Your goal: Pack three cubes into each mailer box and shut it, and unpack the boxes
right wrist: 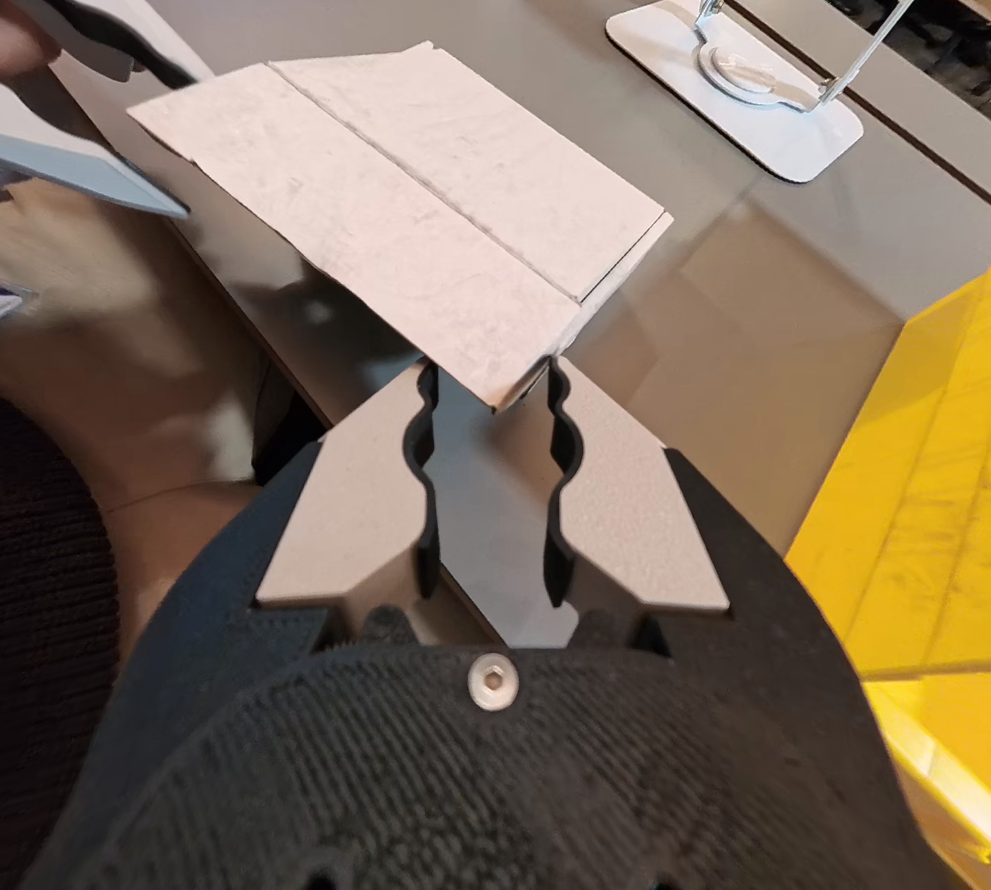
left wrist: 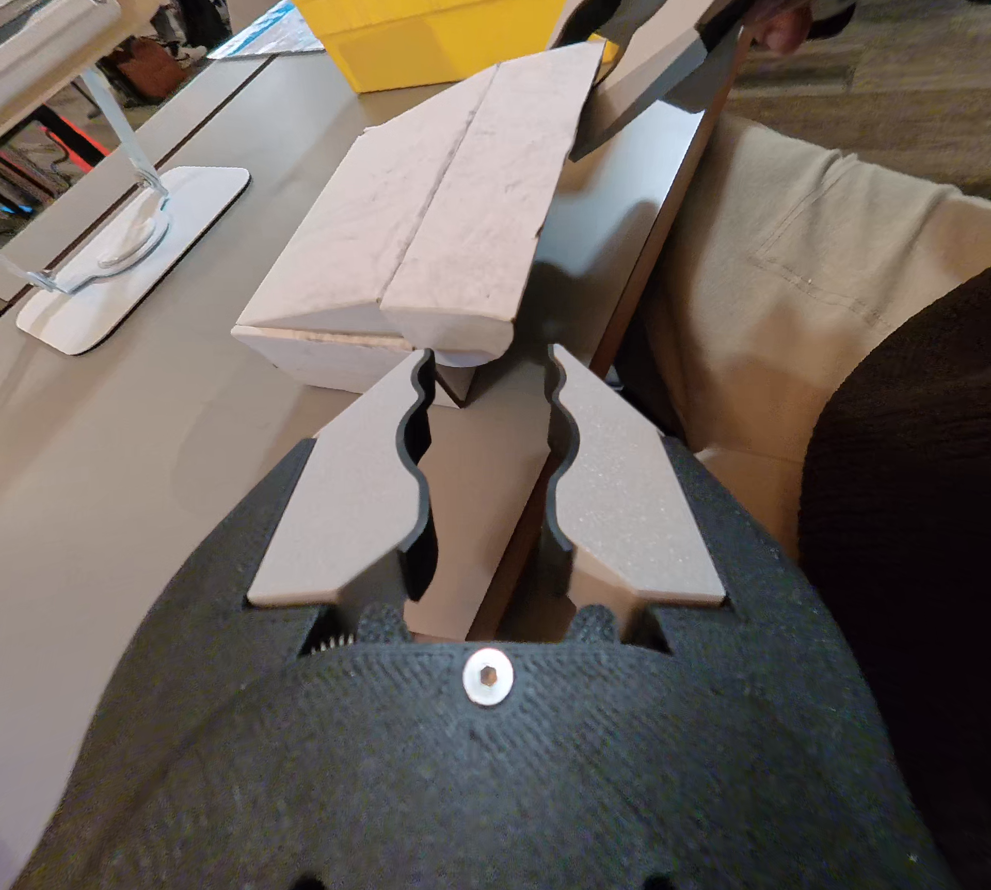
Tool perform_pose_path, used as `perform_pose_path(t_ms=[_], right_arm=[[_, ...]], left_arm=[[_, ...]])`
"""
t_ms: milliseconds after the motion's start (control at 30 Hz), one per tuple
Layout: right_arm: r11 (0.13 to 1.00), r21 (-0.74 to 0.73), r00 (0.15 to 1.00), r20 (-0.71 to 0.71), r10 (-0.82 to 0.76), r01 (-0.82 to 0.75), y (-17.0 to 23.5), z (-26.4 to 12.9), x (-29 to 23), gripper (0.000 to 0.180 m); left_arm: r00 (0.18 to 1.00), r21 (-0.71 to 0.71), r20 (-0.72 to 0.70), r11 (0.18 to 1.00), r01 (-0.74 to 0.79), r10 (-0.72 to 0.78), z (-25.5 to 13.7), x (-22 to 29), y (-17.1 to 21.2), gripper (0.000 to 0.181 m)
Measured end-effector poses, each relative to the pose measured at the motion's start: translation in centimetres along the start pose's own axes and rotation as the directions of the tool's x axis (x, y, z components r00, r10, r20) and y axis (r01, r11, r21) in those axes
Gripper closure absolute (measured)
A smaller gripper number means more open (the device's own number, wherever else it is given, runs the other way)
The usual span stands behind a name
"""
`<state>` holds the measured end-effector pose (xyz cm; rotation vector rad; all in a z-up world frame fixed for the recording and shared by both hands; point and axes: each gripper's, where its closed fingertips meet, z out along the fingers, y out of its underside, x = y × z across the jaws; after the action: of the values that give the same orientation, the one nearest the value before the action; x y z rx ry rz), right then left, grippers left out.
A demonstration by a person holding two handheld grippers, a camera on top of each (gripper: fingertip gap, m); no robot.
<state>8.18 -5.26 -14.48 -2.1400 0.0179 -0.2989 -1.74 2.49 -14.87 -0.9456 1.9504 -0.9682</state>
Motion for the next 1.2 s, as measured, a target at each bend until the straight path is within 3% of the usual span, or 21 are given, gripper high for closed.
perform_pose_path(t_ms=[367,600,733,833,1000,1200], right_arm=[[0.997,0.053,0.996,0.061,0.060,-0.063,-0.6,-0.4,-0.1,0.130],[0.998,-0.004,0.997,0.020,0.070,-0.070,0.5,-0.2,0.8,0.134],[0.969,-0.068,0.959,0.143,0.245,-0.237,2.1,0.2,-0.1,0.126],[0.949,-0.035,0.931,0.186,0.314,-0.313,1.4,-0.4,0.2,0.129],[0.943,0.056,0.907,0.300,0.296,-0.327,-0.5,-2.1,-0.1,0.126],[0.945,0.081,0.885,0.385,0.262,-0.316,-1.1,-2.8,-1.1,0.122]], left_arm=[[0.993,0.064,-0.044,0.992,0.111,-0.108,-0.5,-0.4,-1.0,0.140],[0.992,0.070,-0.052,0.990,0.121,-0.117,-0.6,-0.3,-1.1,0.141],[0.990,0.078,-0.060,0.988,0.132,-0.128,-0.6,-0.2,-1.3,0.141],[0.988,0.114,-0.058,0.983,0.147,-0.141,-0.9,-0.4,-1.9,0.145],[0.954,0.210,-0.132,0.933,0.291,-0.268,-1.8,-0.9,-3.6,0.147],[0.920,0.187,-0.173,0.905,0.382,-0.353,-1.4,-0.9,-3.5,0.147]])
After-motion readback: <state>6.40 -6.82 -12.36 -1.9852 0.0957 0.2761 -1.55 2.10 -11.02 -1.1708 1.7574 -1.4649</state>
